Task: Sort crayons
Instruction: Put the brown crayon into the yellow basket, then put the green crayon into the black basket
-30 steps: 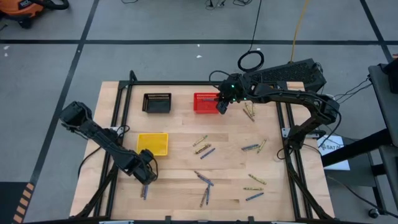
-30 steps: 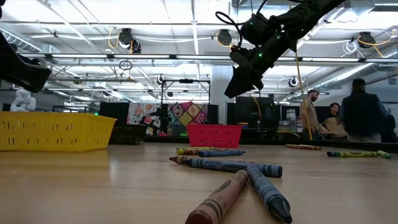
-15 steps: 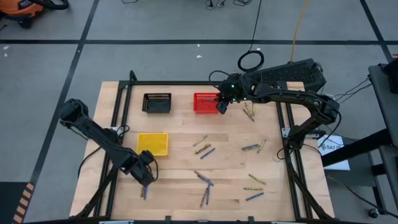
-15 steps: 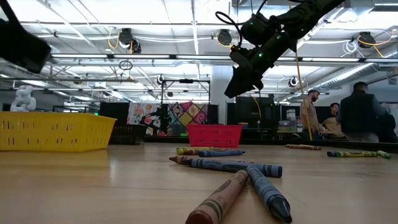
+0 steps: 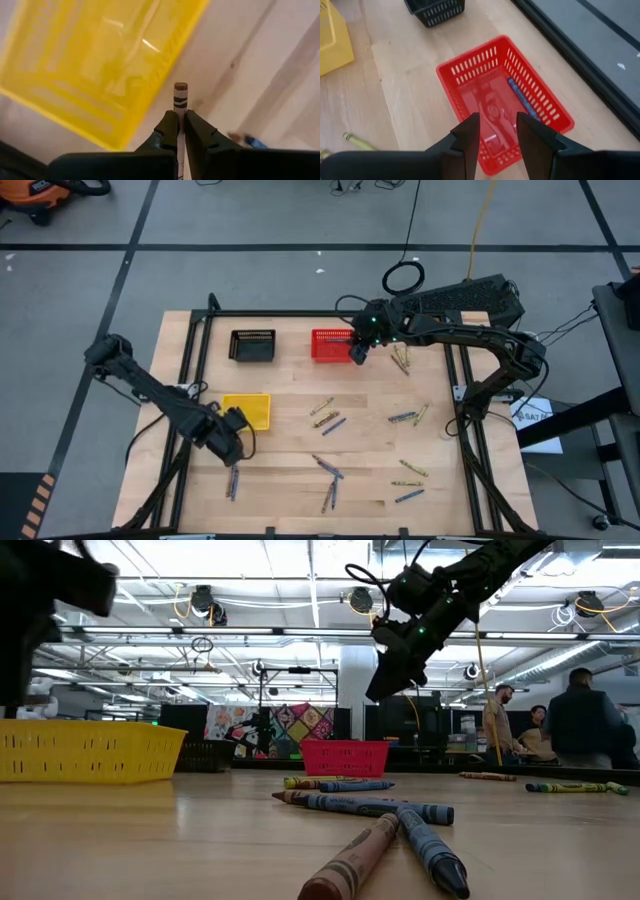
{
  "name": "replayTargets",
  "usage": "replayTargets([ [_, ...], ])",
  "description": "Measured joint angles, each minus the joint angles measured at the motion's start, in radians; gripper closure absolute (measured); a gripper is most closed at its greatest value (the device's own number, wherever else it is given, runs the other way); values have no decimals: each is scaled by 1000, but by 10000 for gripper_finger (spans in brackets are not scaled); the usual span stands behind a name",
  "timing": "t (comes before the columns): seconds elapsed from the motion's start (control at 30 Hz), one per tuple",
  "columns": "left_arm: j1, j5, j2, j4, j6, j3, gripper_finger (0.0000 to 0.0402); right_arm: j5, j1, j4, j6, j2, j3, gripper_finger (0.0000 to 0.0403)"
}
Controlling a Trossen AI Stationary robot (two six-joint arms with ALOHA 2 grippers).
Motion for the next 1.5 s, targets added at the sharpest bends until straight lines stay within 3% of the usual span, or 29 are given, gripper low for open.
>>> replayTargets([
  [0.5,317,-60,-21,2,562,0,394,0,0,-29,0,0,0,287],
  [0.77,398,71,-21,163,768,-24,388,0,0,-29,0,0,0,287],
  [1.3,410,92,23,192,844,-34,330,-2,0,-29,0,0,0,287],
  [1.5,409,91,23,188,819,-34,320,-167,11,-2,1,0,0,287],
])
